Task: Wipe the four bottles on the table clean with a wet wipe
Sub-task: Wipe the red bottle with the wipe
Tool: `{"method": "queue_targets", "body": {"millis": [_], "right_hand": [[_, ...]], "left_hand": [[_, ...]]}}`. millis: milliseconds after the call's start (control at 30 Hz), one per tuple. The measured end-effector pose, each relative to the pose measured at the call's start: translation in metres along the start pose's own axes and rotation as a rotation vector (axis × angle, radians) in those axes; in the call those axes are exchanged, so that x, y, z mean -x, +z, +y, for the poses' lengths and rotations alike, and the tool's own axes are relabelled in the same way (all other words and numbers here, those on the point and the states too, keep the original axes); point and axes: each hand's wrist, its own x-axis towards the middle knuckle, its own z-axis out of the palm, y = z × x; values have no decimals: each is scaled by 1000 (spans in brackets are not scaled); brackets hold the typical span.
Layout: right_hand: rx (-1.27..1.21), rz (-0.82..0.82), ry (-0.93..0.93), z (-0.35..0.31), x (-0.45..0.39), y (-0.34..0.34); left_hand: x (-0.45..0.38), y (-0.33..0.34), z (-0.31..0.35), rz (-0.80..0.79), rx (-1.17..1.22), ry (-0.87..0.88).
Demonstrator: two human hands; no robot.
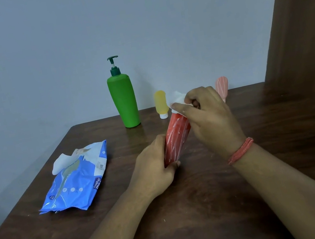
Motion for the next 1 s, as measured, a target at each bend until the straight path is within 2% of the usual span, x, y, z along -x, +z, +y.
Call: {"method": "queue_targets", "body": {"millis": [300,400,500,600,733,1000], "right_hand": [[-99,6,206,19,11,16],[-175,67,309,17,9,13],[-210,81,286,10,10,11],[-270,56,295,8,10,12],[-364,162,352,2,5,4],[-233,-25,-75,-4,-6,-15]], "left_hand": [[-1,-5,-6,-88,182,-136],[-2,-5,-5,-120,175,-133],[-2,-4,-7,-137,198,-143],[-3,-4,-12,-116,181,-143],[-7,-5,-19,-18,80,-104],[-9,-3,-27,120,-131,41]]}}
